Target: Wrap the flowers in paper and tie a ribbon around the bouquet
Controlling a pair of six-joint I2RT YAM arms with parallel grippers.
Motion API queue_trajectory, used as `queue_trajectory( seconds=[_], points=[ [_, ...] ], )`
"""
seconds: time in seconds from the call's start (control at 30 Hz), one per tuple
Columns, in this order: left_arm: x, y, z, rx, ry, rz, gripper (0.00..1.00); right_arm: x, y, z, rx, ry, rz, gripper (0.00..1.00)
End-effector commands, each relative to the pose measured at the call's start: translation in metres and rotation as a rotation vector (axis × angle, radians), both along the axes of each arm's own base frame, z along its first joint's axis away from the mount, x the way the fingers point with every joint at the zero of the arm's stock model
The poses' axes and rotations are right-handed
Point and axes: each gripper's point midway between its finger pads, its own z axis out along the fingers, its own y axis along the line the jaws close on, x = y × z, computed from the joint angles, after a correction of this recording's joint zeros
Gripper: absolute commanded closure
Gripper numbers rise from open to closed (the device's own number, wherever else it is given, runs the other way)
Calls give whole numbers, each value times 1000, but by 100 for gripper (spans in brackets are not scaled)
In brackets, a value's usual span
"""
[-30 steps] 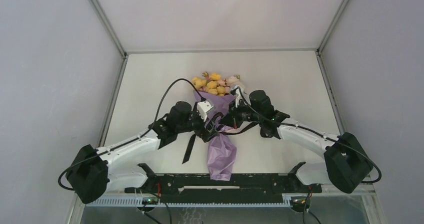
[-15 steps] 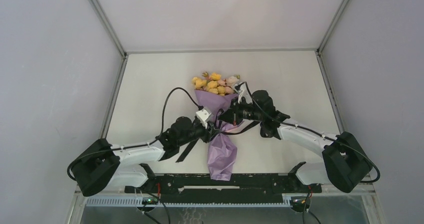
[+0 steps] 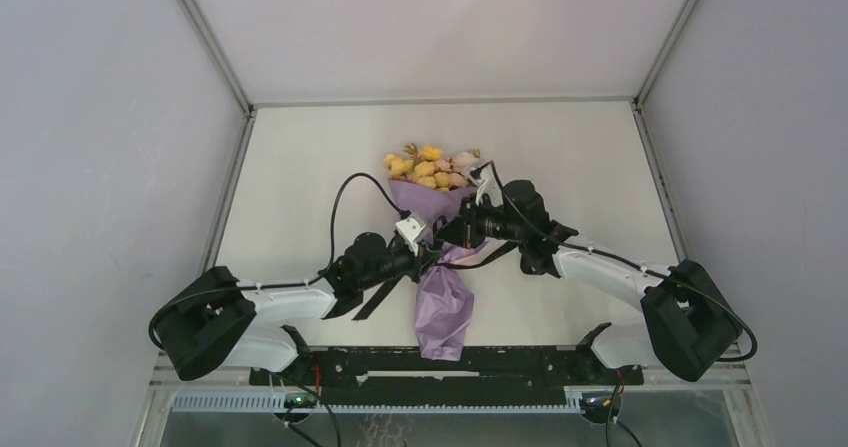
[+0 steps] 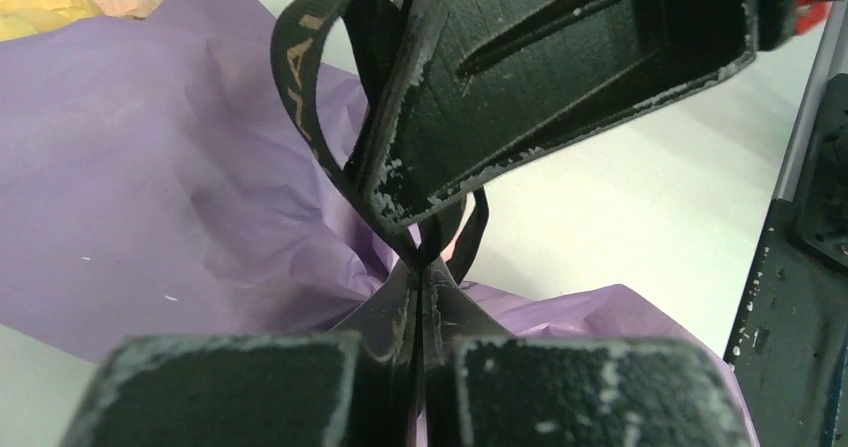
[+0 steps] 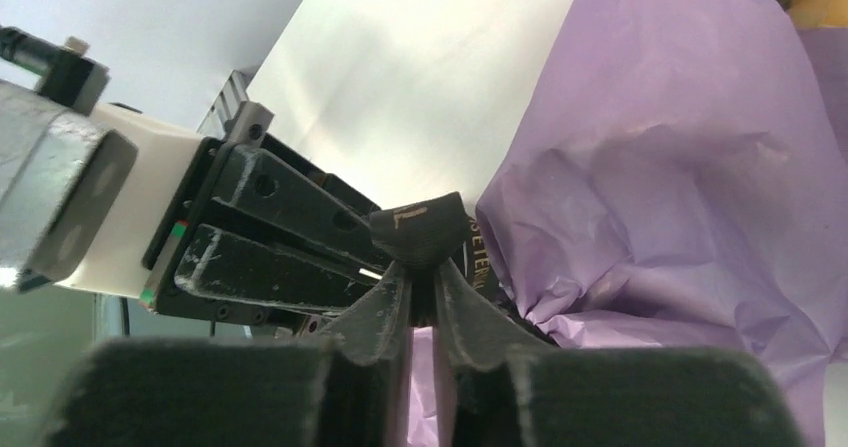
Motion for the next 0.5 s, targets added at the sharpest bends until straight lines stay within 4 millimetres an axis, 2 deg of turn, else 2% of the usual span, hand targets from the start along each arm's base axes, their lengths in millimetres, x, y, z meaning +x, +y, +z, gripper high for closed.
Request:
queue_trajectory(
  seconds=[0.0, 0.07, 0.1, 0.23, 0.3, 0.37, 0.47],
  points=[
    [2, -8, 23, -73, -49, -17, 100, 8, -10, -1, -30, 26, -81, 72],
    [2, -5, 20, -73, -39, -2, 100, 10, -30, -7, -85, 62, -157, 57],
    [3, -3, 18, -69, -36, 8, 100, 12, -44, -10, -127, 87, -219, 54],
    [5, 6, 14, -48, -71, 36, 100, 17, -137, -38, -344, 221, -606, 41],
    [5, 8, 15, -44, -100, 37, 100, 14, -174, -50, -375, 266, -725, 31],
    [4, 10, 15, -41, -114, 34, 100, 10, -196, -63, -366, 314, -786, 20],
    [1, 12, 13, -37, -127, 29, 100, 5, -222, -86, -395, 422, -844, 17]
  ],
)
